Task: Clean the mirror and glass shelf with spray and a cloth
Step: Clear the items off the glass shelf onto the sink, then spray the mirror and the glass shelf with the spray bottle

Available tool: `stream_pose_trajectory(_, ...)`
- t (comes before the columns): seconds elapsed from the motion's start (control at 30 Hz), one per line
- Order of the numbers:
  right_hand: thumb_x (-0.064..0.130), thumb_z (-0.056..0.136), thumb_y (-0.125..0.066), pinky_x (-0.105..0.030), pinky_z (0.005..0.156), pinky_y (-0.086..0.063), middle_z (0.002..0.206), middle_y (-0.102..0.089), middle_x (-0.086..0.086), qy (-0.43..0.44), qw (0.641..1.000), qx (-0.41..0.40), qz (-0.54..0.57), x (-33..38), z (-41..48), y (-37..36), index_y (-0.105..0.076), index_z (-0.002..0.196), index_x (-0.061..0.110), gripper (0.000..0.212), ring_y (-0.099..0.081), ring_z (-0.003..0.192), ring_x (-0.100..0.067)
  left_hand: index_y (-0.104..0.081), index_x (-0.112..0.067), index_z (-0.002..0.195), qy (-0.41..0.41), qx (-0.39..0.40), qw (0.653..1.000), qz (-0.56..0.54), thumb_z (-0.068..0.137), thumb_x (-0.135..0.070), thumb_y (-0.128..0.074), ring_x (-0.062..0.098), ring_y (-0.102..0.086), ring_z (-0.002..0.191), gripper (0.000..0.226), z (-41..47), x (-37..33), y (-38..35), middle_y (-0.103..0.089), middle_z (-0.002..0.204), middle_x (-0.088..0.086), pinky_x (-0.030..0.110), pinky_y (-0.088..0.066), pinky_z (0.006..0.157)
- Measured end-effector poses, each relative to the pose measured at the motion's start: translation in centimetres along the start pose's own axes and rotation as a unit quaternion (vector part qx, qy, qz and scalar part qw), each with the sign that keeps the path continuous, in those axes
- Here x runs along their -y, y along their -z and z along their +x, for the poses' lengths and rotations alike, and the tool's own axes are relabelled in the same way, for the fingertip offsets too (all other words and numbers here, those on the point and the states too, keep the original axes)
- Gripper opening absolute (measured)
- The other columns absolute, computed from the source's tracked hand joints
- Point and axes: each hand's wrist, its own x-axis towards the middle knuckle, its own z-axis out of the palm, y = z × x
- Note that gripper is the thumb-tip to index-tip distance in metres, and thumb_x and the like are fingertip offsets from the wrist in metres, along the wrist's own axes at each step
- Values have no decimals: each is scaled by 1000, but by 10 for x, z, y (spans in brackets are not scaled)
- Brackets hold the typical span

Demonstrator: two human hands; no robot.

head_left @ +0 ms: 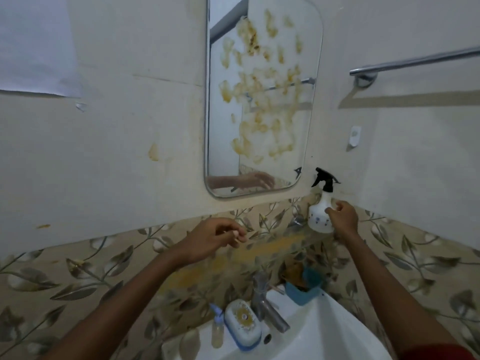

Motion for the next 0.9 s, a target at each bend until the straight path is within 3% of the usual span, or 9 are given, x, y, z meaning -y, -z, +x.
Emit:
stream_pose_trajectory(0.1,19,85,-65,-42,105,-36,144,-41,-22,-31,999,27,31,1,49,-5,-34,141,2,65,-43,129,-38,-68,-17,93,-5,-7,1000,-13,93,-9,-50,13,-70,82,20,16,1,10,-72,95,3,15,-51,69)
stream_pose_trajectory(0.27,23,80,-71,-43,97,-44,131,-54,-22,-36,993,46,107,-6,98,-20,-44,135,3,64,-53,116,-38,-69,-17,96,-1,-26,1000,8,93,-12,-51,15,-70,85,19,45,5,25,-74,95,-2,20,-54,73)
stream_pose_trajectory(0.33,22,80,-72,-39,89,-48,118,-63,-21,-20,991,44,127,-12,110,-24,-55,125,-1,53,-59,105,-36,-69,-16,97,0,-35,999,6,93,-12,-50,15,-70,85,19,55,6,30,-74,96,-3,17,-53,70)
stream_pose_trajectory(0.43,21,76,-75,-17,48,-47,71,-61,-12,-29,981,30,188,-13,121,-24,-65,101,-11,42,-57,57,-18,-68,-14,98,3,-56,998,2,93,-10,-50,16,-70,83,19,65,6,37,-74,97,-2,17,-53,68)
stream_pose_trajectory(0.5,15,75,-75,-13,36,-43,66,-60,-9,-35,971,60,230,-11,126,-23,-65,96,-9,34,-54,51,-14,-67,-15,100,-6,-78,997,-3,92,-8,-51,18,-71,83,19,69,5,42,-73,98,-3,17,-53,67)
stream_pose_trajectory(0.6,7,77,-72,-25,56,-53,87,-68,-16,-24,958,117,260,-4,129,-29,-65,105,-5,31,-63,72,-26,-59,-23,112,-42,-122,992,-5,91,-7,-53,21,-70,84,28,72,-2,51,-71,104,-2,22,-54,70)
stream_pose_trajectory(0.73,14,85,-65,-41,82,-50,91,-67,-20,13,963,123,240,6,127,-43,-65,111,3,28,-62,84,-31,-48,-33,123,-114,-175,978,18,90,-8,-53,22,-70,80,42,71,-21,67,-69,104,-3,23,-55,70)
stream_pose_trajectory(0.83,16,89,-60,-41,86,-48,93,-67,-18,35,963,99,247,16,123,-43,-64,114,6,27,-60,88,-30,-49,-37,119,-172,-215,960,55,90,-9,-54,21,-70,78,41,67,-40,89,-69,101,-9,18,-53,66)
stream_pose_trajectory(0.9,14,88,-60,-38,79,-45,89,-65,-17,49,961,73,261,28,118,-33,-66,109,1,25,-56,85,-29,-49,-40,119,-205,-248,940,115,88,-18,-55,14,-69,80,38,64,-50,104,-68,100,-14,18,-53,67)
